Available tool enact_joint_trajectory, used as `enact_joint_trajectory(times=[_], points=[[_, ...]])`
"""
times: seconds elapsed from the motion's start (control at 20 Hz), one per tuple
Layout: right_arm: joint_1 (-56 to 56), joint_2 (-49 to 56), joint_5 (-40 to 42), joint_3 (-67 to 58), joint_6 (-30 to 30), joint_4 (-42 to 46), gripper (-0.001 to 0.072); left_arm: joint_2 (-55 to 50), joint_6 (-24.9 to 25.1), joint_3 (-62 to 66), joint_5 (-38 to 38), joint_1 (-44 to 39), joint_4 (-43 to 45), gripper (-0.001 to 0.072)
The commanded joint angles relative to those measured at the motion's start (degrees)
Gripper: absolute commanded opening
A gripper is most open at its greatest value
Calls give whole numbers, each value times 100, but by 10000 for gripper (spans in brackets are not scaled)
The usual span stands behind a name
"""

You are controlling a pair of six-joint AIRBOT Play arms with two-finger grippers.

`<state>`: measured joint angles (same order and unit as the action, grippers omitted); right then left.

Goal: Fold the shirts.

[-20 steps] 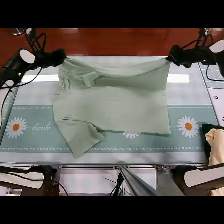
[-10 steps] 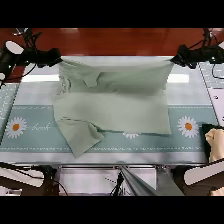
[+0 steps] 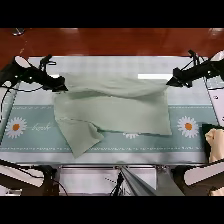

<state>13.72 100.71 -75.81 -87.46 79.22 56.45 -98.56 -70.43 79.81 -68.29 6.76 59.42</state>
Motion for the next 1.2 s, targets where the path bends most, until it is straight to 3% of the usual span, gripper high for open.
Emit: enact_joint_trajectory(times=[0.0, 0.45, 0.5, 0.55, 0.6, 0.8, 0.9, 1.0, 1.15], points=[[-153, -2, 278, 345, -35, 111, 20, -101, 79, -173, 81, 13, 35, 36], [-175, 9, 280, 343, 374, 566, 37, -105, 72, -175, -20, 297, 55, 42], [-175, 9, 323, 343, 448, 557, 298, -105, 26, -175, -46, 282, 55, 139], [-175, 7, 282, 343, 448, 509, 653, -103, 28, -170, -162, 273, 55, 520], [-175, 2, 157, 341, 474, 503, 625, -105, 15, -140, -343, 275, 61, 705], [22, -323, -619, 345, 691, 658, 625, 55, -131, -68, -1283, 573, 66, 704], [83, -874, -643, 533, 695, 1191, 625, 420, -378, -321, -1537, 905, 122, 704], [173, -1700, -101, 1272, 769, 1373, 625, 1058, -284, -975, -1427, 1268, 116, 704], [225, -3185, 1187, 3139, 787, 905, 625, 2249, -50, -2518, -894, 1744, 101, 704]])
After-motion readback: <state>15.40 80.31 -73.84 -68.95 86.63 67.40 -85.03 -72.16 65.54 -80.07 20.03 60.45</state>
